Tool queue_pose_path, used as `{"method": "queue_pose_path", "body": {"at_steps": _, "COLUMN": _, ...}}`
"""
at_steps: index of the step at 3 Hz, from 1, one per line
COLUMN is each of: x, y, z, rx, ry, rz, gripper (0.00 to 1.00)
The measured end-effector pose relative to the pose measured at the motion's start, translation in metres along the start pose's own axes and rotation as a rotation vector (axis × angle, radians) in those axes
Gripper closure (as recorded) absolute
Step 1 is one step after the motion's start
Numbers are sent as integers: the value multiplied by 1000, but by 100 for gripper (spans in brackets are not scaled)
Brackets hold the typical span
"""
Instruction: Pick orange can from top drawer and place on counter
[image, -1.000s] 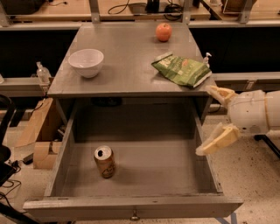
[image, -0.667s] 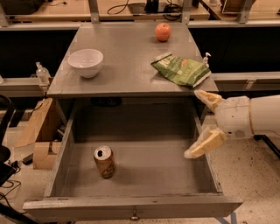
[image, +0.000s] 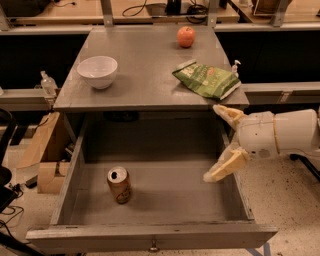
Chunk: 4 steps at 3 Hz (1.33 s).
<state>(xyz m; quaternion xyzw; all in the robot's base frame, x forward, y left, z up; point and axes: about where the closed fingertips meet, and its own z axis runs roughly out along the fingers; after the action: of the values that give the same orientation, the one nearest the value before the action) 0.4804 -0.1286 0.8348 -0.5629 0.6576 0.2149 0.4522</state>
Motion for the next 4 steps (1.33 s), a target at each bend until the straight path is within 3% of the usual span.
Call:
{"method": "queue_pose_path", "body": {"at_steps": 2, "x": 6, "y": 23, "z": 119, "rx": -129, "ry": -113, "rz": -32, "gripper": 0}}
{"method": "queue_pose_path", "body": {"at_steps": 4, "x": 14, "y": 65, "z": 209, "rx": -204, "ry": -153, "rz": -79, "gripper": 0}}
